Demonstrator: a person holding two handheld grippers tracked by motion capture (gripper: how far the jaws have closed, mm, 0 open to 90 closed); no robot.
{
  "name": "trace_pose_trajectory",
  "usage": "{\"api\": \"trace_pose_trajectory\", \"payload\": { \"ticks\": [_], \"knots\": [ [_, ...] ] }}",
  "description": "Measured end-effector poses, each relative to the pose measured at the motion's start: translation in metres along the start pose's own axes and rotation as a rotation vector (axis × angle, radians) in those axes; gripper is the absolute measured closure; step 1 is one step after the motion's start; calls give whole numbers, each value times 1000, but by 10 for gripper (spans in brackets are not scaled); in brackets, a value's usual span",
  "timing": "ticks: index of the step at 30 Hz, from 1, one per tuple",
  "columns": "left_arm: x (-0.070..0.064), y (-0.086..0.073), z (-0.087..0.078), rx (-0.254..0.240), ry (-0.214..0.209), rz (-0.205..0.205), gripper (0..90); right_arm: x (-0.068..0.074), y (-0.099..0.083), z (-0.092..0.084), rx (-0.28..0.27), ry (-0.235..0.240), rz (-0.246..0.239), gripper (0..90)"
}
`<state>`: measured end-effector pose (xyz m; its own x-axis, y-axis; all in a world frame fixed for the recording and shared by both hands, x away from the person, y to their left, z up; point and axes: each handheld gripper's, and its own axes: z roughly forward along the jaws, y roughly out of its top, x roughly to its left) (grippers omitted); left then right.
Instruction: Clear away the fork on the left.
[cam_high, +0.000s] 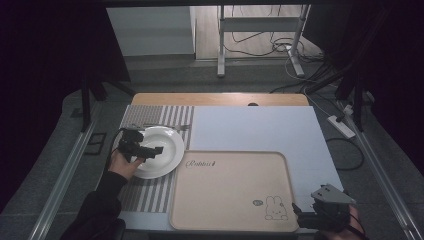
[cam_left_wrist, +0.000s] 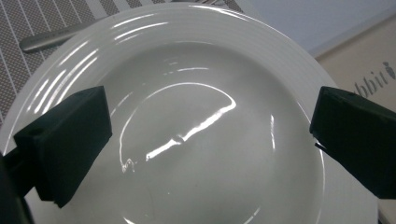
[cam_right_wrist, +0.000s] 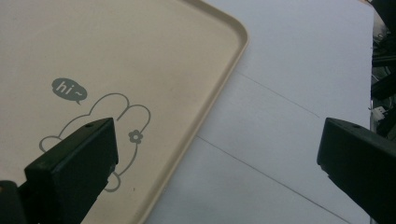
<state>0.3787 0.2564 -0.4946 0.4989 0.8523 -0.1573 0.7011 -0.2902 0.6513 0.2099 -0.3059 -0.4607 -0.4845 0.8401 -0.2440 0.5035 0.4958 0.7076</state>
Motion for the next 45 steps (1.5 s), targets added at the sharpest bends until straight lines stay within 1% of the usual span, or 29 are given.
{"api": "trace_pose_trajectory", "payload": {
  "ticks": [7, 10, 13, 18, 22, 25, 31, 33, 35, 37, 39, 42, 43, 44, 45],
  "knots": [
    [12, 10, 8, -17, -3, -17, 0, 0, 0, 0, 4, 0, -5, 0],
    [15, 14, 12, -15, 9, -15, 0, 0, 0, 1, 5, 1, -5, 0],
    [17, 19, 15, -15, 10, -16, 5, 1, 0, 1, 6, 1, -6, 0],
    [20, 27, 17, -8, 26, 12, 5, 1, 0, 1, 7, 1, -7, 0],
    [25, 32, 20, -10, 26, 15, 2, 1, 0, 1, 8, 0, -7, 0],
    [28, 36, 22, -13, 20, 12, 2, 1, 0, 1, 10, 0, -10, 0],
    [34, 45, 28, -7, 26, 7, 6, 1, 0, 1, 11, 0, -13, 0],
    [38, 48, 31, -12, 17, -11, 14, 1, 0, 1, 11, 0, -13, 0],
    [42, 52, 34, -10, 14, -19, 21, 1, 0, 1, 11, 0, -14, 0],
    [44, 55, 37, -1, 22, -16, 29, 1, 0, 1, 11, 0, -14, 0],
    [46, 59, 40, 20, 37, 2, 48, 1, 0, 1, 12, 0, -14, 0],
    [51, 65, 44, 47, 65, 13, 101, 1, 0, 1, 12, 1, -15, 0],
    [53, 66, 44, 48, 64, 14, 127, 1, 0, 1, 12, 1, -16, 0],
    [55, 67, 45, 48, 64, 11, 176, 1, 0, 1, 14, 1, -17, 0],
    [56, 68, 45, 49, 63, 9, 176, 1, 0, 1, 14, 1, -17, 0]
  ]
}}
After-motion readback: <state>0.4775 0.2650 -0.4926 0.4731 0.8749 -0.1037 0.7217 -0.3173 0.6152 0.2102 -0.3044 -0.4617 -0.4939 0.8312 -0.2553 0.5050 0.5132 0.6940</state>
